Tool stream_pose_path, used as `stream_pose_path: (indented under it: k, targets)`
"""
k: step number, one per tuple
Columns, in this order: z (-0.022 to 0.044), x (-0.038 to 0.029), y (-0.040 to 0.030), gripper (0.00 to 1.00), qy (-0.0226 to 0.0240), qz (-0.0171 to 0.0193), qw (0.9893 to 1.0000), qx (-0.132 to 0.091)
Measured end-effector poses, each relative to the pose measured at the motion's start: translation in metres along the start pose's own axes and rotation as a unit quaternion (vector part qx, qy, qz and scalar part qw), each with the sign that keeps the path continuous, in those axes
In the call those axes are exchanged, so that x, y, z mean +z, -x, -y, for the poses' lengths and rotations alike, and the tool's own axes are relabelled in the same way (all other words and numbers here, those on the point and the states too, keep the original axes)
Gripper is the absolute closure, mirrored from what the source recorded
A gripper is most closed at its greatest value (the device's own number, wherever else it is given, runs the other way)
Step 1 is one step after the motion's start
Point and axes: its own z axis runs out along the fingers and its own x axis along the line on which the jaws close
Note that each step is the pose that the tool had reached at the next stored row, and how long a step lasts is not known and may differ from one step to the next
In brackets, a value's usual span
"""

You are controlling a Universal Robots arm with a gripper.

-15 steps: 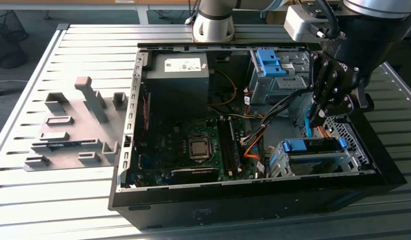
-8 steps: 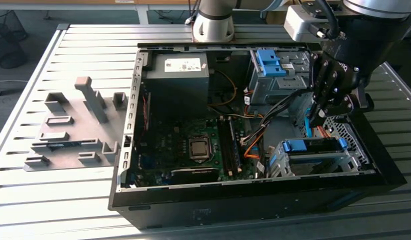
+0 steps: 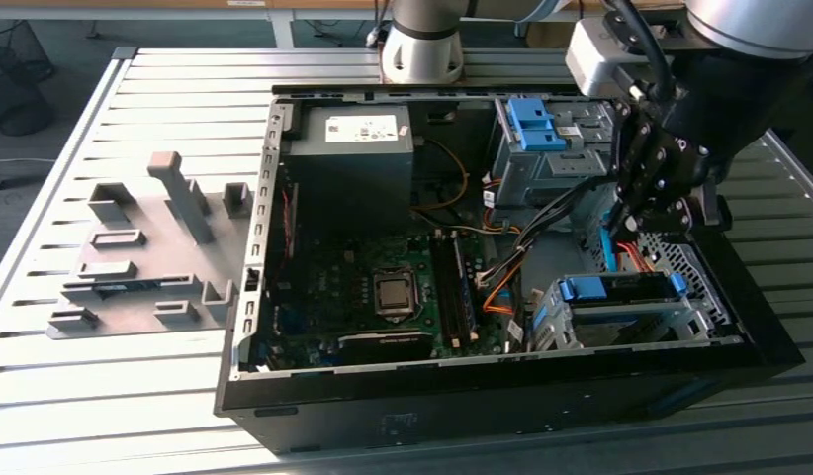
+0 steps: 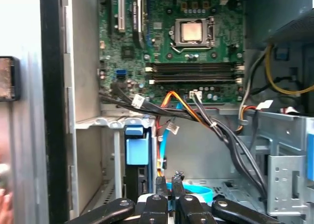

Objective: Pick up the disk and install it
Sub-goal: 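Insert the second disk wire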

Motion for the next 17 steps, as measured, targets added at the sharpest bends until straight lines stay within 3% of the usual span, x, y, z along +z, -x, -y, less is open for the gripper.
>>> stream_pose_path:
  k: [1, 3, 7, 9, 11, 12, 17]
  targets:
    - [0.0, 0.0006, -0.002, 0.84, 0.0002, 0.0051, 1.0, 0.0]
    - [0.0002, 0.0025, -0.0075, 0.84, 0.0003, 0.0107, 0.9999, 0.0]
    - [0.0004, 0.0075, -0.0188, 0.84, 0.0006, 0.0151, 0.9999, 0.001]
    - [0.0005, 0.0087, -0.0224, 0.84, 0.0009, 0.0246, 0.9997, 0.001]
    - [0.0006, 0.0093, -0.0254, 0.84, 0.0014, 0.0388, 0.9992, 0.001]
    - [0.0006, 0.01, -0.0264, 0.84, 0.0014, 0.0418, 0.9991, 0.001]
    - [0.0005, 0.0126, -0.0269, 0.84, 0.0015, 0.0418, 0.9991, 0.001]
